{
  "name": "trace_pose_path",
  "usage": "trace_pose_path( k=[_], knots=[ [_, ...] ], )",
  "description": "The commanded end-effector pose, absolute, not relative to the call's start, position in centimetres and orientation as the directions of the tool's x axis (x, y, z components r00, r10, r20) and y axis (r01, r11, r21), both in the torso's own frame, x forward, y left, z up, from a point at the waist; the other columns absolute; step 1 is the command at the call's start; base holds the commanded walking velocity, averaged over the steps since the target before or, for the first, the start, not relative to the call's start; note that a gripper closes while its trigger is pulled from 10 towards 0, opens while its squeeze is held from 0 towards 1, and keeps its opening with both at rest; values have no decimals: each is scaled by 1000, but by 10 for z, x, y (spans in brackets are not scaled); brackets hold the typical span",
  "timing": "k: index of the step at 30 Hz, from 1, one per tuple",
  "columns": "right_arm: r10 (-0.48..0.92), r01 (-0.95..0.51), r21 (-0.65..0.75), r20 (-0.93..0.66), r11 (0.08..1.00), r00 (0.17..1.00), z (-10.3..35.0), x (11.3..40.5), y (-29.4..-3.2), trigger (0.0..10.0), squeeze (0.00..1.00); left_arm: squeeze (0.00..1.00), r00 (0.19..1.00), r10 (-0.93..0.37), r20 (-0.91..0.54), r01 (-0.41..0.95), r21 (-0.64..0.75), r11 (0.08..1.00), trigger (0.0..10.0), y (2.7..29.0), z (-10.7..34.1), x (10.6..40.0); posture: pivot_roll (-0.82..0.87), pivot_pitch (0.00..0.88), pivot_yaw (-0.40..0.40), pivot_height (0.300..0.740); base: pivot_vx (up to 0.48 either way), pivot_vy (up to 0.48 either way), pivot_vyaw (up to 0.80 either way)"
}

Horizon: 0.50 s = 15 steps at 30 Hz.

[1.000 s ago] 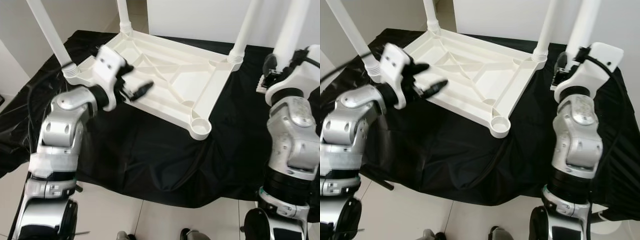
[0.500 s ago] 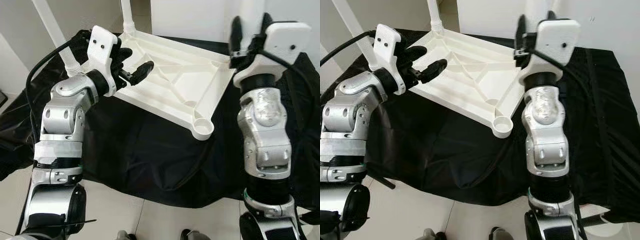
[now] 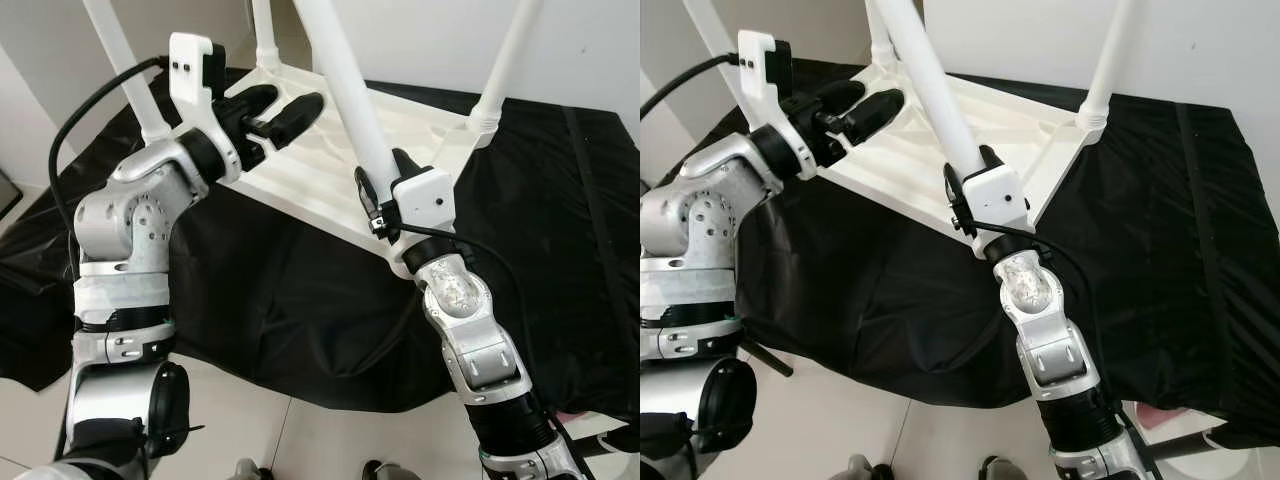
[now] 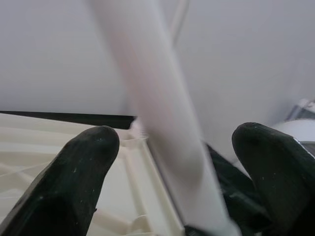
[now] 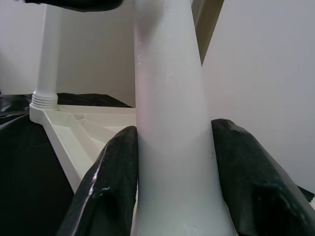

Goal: Building children table

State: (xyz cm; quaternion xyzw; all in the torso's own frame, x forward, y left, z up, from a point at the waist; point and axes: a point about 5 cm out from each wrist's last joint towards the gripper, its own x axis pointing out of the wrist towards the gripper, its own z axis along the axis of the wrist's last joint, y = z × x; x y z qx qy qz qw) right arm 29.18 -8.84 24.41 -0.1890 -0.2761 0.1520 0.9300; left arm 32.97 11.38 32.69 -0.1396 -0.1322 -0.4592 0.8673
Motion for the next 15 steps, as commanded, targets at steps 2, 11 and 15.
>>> trace_pose_path(
  k=[2, 11, 15],
  knots=[
    [416, -191, -448, 482, 873, 771, 247, 289, -82, 10000, 0, 0, 480, -792, 378, 873, -117, 474, 10000, 112, 331, 325, -97, 101, 79, 740, 0, 0, 0],
    [488, -247, -476, 488, 844, 724, 241, 283, -68, 10000, 0, 0, 518, -763, 387, 856, -217, 470, 10000, 99, 335, 333, -96, 93, 81, 740, 0, 0, 0],
    [504, -254, -490, 489, 834, 712, 239, 280, -65, 10000, 0, 0, 560, -739, 375, 828, -254, 499, 10000, 100, 335, 338, -97, 92, 81, 740, 0, 0, 0]
  ],
)
